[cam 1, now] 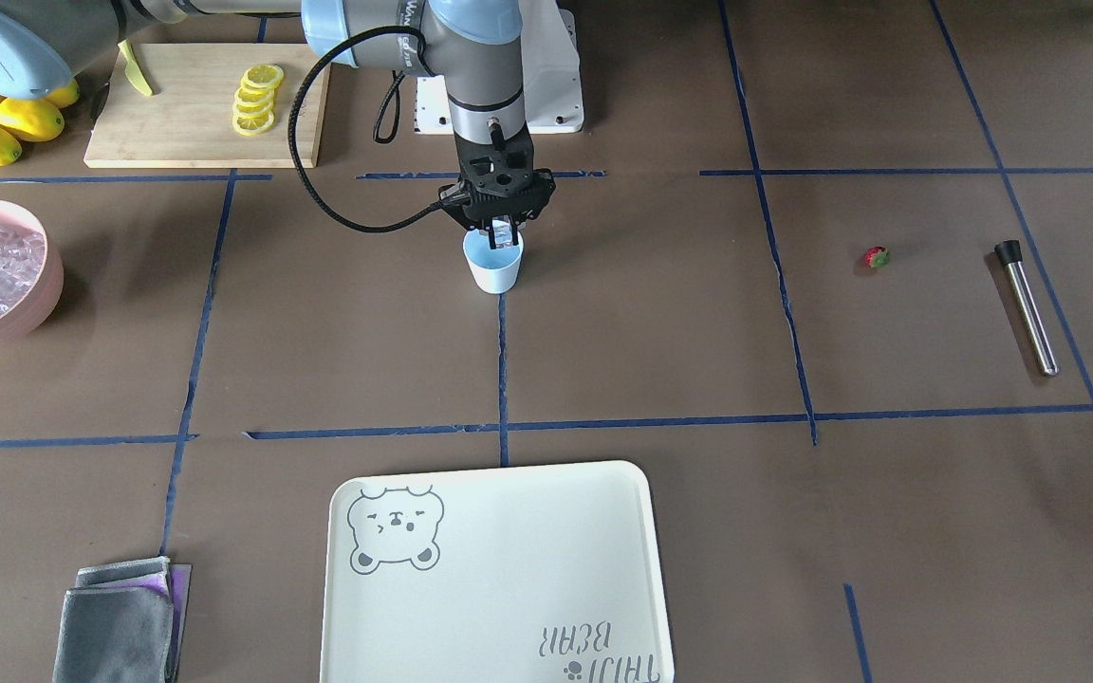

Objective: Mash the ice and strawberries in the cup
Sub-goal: 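Open the right gripper to drop the ice cube into the cup, then move the right gripper back over the pink ice bowl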

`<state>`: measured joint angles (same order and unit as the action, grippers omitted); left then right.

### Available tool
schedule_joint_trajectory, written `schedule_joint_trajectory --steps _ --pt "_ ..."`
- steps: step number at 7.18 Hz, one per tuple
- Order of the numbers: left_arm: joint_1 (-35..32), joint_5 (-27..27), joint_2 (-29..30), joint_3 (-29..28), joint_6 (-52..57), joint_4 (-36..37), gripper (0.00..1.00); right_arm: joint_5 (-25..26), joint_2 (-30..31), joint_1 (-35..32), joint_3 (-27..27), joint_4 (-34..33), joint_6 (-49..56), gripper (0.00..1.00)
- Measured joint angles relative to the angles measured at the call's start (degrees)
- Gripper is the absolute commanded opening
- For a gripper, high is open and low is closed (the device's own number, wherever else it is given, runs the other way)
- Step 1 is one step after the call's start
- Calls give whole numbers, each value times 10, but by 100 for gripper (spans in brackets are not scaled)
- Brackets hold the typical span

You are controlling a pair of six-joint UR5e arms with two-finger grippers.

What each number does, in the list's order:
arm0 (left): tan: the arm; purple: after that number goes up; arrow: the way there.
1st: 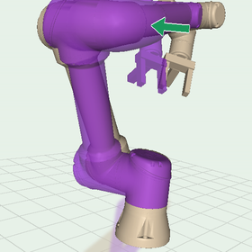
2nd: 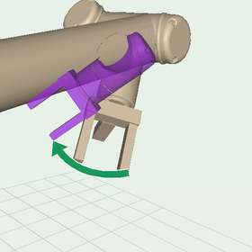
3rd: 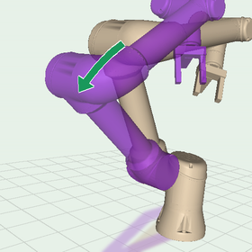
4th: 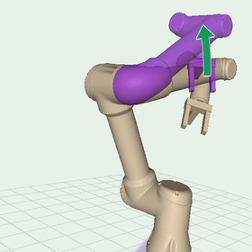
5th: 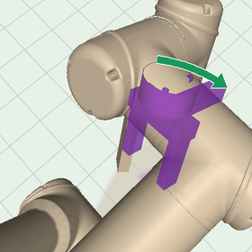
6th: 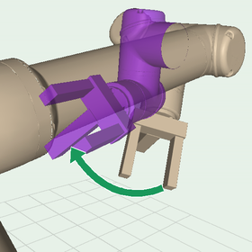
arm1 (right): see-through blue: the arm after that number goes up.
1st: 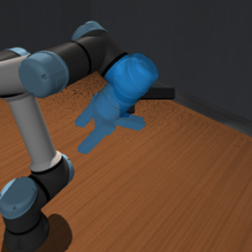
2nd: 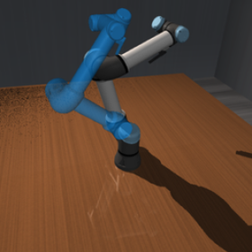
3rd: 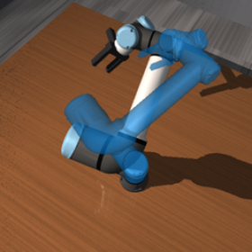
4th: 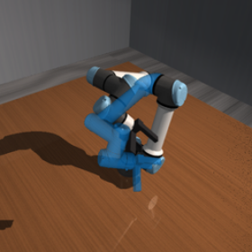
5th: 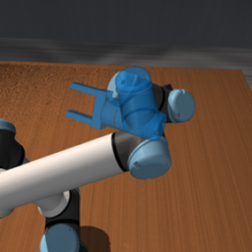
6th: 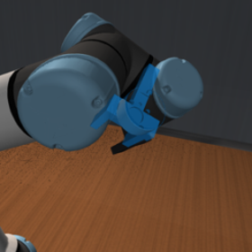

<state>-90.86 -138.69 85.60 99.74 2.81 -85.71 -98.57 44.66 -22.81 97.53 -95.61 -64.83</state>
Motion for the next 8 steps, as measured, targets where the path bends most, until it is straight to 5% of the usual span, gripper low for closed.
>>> schedule_joint_trajectory --steps 3,8 --pt "0 0 0 1 -1 -1 100 0 6 -1 13 -10 0 99" --pt "0 0 1 3 -1 -1 100 -15 169 -92 219 -66 44 100"
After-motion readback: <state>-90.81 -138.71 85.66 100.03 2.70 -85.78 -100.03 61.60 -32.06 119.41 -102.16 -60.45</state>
